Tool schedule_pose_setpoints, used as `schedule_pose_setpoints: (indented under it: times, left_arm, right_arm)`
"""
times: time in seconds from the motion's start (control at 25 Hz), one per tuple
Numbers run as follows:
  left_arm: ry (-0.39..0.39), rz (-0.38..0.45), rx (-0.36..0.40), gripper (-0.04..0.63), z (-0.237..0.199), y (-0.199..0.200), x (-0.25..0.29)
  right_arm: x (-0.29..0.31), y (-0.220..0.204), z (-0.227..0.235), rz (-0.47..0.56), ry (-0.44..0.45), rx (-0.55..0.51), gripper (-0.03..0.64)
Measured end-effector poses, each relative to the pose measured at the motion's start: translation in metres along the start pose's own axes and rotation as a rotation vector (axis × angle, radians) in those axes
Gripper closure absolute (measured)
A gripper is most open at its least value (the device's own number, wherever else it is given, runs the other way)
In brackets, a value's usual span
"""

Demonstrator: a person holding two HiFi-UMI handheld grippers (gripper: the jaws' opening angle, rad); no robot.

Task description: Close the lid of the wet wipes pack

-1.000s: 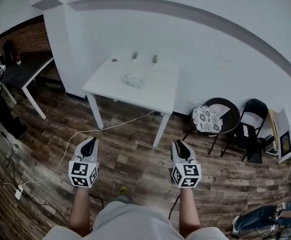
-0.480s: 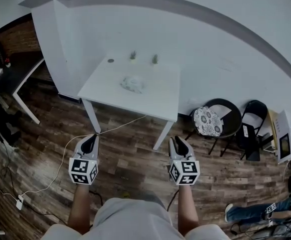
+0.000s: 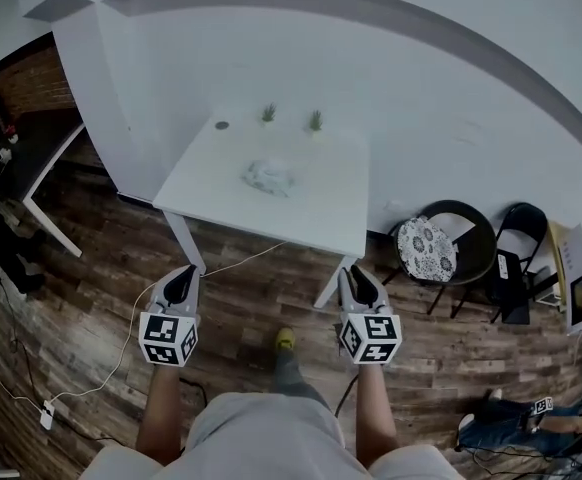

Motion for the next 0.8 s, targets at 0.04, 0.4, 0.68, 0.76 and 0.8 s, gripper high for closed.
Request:
schedule_pose_setpoints:
  times: [0.04, 0.4, 0.68, 0.76, 0.8]
  left_arm:
    - [0.000, -0.002, 0.000, 0.588, -0.004, 0.001, 0.011]
    - [-0.007, -0.017, -0.012, 0.588, -0.029, 0.010, 0.123]
    - [0.026, -0.041, -0.029, 0.588, -0.054, 0.021, 0.211]
    - [0.044, -0.040, -0.032, 0.588, -0.062, 0.025, 0.233]
    - [0.052, -0.041, -0.034, 0.588, -0.066, 0.027, 0.243]
  right_arm:
    - [0.010, 0.002, 0.004, 0.002, -0.003, -0.001, 0.528]
    - [0.112, 0.015, 0.052, -0.014, 0.000, -0.013, 0.528]
    - [0.207, 0.031, 0.092, -0.057, 0.038, -0.027, 0.528]
    - [0.233, 0.037, 0.101, -0.058, 0.058, -0.035, 0.528]
    - [0.247, 0.041, 0.104, -0.059, 0.068, -0.036, 0.528]
Point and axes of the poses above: the fingertips, and each gripper's own axes: x forward along the fingers, z to its right, y out of its top, the point moved 5 cm from there along -x, backward along the fingers, and after that the axes turned 1 degree about -y, right-handed, at the moved point
